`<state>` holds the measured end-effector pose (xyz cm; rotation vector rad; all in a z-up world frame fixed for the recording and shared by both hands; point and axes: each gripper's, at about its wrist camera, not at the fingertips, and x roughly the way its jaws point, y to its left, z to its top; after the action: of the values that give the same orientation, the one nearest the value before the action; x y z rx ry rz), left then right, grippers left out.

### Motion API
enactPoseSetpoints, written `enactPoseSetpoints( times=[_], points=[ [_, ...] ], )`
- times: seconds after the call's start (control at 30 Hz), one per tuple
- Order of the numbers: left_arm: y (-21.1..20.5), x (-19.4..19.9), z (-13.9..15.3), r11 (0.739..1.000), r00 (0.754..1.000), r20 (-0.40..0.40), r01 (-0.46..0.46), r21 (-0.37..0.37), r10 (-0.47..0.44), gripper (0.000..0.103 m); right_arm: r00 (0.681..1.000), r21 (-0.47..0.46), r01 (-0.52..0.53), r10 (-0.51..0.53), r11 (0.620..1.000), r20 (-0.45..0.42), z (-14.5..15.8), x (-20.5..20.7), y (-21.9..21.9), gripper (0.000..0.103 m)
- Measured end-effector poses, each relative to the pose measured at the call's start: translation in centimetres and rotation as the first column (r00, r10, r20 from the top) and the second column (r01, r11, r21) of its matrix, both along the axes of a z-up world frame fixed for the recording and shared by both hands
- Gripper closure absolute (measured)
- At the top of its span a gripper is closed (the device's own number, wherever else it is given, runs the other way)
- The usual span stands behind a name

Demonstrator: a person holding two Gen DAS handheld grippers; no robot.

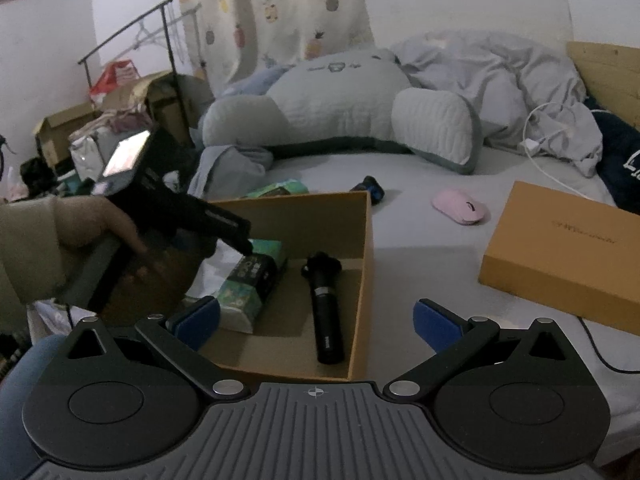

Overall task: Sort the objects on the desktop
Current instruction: 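Open the left gripper and withdraw it from the cardboard box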

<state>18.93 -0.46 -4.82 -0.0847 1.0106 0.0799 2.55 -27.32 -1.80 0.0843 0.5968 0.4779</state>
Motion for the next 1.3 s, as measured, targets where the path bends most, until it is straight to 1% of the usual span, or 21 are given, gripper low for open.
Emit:
enactPoseSetpoints(
  times=[0.23,0.4,0.67,0.83,0.93,1.17,1.3],
  points=[
    [0.8,-2.0,3.4,1.0,0.997,0.08,0.016,-0.026,-0.013,0.0,1.0,0.0,-0.003,0.003,1.0,0.009,0.3,-0.4,0.1,0.0],
    [1.0,-3.7,5.8,0.999,0.99,0.141,0.034,-0.039,-0.028,0.0,1.0,-0.003,-0.004,0.004,1.0,0.015,0.5,-0.7,0.2,0.0],
    [1.0,-7.3,9.4,0.995,0.961,0.272,0.075,-0.061,-0.056,0.0,0.999,0.001,0.013,-0.013,1.0,0.036,0.9,-1.0,0.2,0.0],
    [0.9,-10.0,11.1,0.994,0.934,0.351,0.095,-0.053,-0.07,0.0,0.999,0.01,0.022,-0.022,1.0,0.039,1.1,-0.9,0.0,0.0],
    [0.9,-11.7,11.9,0.995,0.914,0.4,0.089,-0.038,-0.067,0.0,0.999,0.012,0.023,-0.024,1.0,0.039,1.1,-0.9,0.0,0.0],
    [1.2,-15.4,12.5,0.998,0.863,0.502,0.067,0.002,-0.059,0.0,0.999,0.008,0.021,-0.022,1.0,0.046,1.1,-1.1,0.1,0.0],
    [1.1,-17.1,12.1,0.998,0.843,0.534,0.065,0.013,-0.062,0.0,0.999,0.005,0.021,-0.021,1.0,0.05,1.1,-1.2,0.2,0.0]
  ],
)
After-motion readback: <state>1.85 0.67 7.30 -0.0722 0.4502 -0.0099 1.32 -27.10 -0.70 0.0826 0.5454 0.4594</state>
